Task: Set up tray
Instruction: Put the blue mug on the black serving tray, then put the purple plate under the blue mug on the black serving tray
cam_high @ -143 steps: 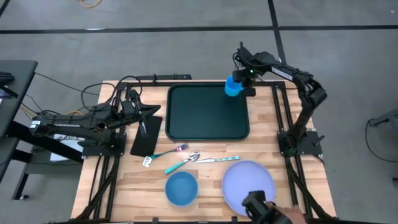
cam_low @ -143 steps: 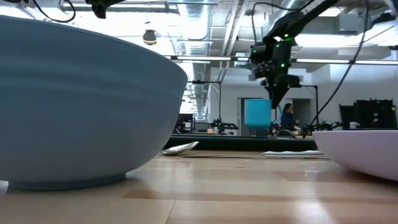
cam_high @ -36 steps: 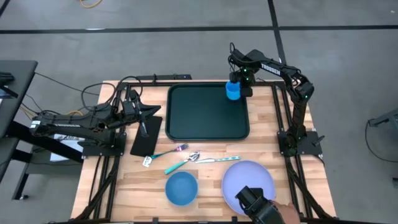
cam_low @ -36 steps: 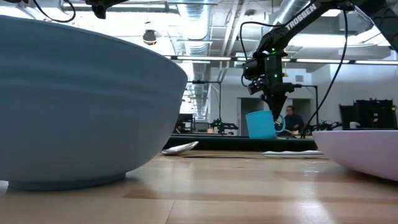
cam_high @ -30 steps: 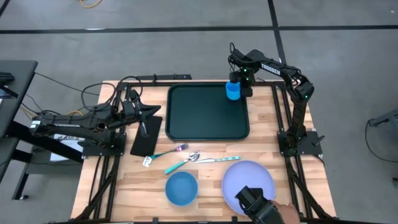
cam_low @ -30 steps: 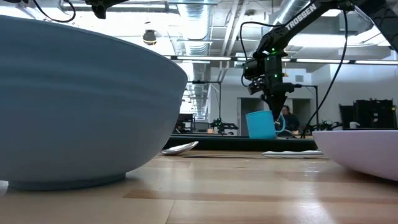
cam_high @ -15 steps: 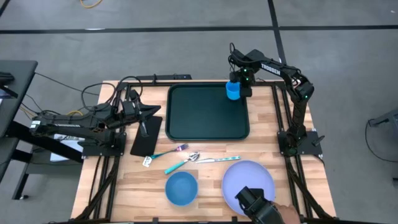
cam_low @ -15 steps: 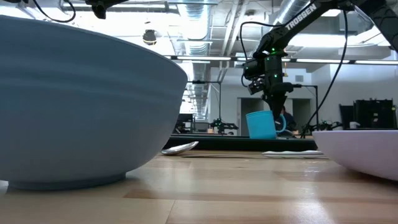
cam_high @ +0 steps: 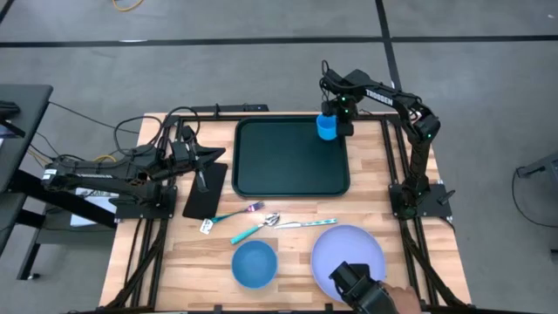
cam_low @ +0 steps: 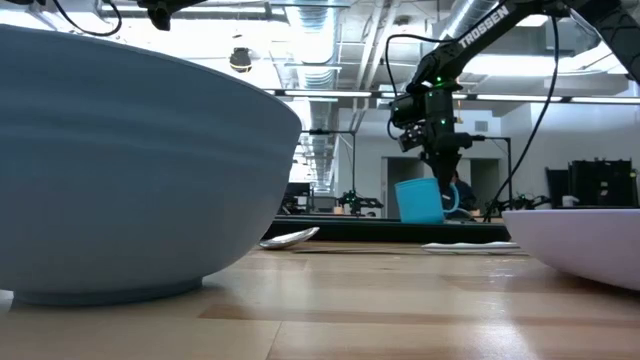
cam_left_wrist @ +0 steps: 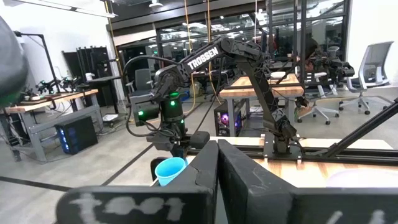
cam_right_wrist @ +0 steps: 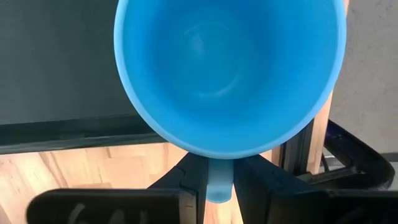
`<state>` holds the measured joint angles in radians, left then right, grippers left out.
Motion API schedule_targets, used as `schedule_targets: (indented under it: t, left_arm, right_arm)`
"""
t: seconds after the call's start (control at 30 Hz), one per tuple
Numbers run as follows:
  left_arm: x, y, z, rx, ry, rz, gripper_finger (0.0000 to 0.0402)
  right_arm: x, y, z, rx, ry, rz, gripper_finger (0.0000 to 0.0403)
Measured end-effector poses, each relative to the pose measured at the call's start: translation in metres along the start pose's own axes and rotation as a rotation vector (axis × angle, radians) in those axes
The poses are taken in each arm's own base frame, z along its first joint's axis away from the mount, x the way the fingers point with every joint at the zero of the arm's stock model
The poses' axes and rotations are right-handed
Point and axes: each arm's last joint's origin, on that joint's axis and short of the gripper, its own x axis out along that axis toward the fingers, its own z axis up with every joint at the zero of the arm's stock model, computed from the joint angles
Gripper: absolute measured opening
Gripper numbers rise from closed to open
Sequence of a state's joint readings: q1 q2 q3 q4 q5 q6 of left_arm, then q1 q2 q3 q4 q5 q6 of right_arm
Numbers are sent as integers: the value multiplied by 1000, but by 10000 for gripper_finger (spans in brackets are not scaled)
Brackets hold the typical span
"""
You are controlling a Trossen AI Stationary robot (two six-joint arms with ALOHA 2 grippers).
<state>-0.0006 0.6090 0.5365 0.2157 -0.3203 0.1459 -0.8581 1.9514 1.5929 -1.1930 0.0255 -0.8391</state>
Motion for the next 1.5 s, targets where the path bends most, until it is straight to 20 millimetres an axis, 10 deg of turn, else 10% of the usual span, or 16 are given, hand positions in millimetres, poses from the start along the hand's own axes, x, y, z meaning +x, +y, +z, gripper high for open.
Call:
schedule_targets:
  t: [0.77, 1.5]
  left_arm:
    - [0, 0, 0, 0, 0, 0, 0]
    - [0, 0, 0, 2, 0, 0, 0]
  right_arm:
    - [0, -1, 3, 11, 33, -68, 160]
    - [-26, 17, -4, 17, 222, 19, 159]
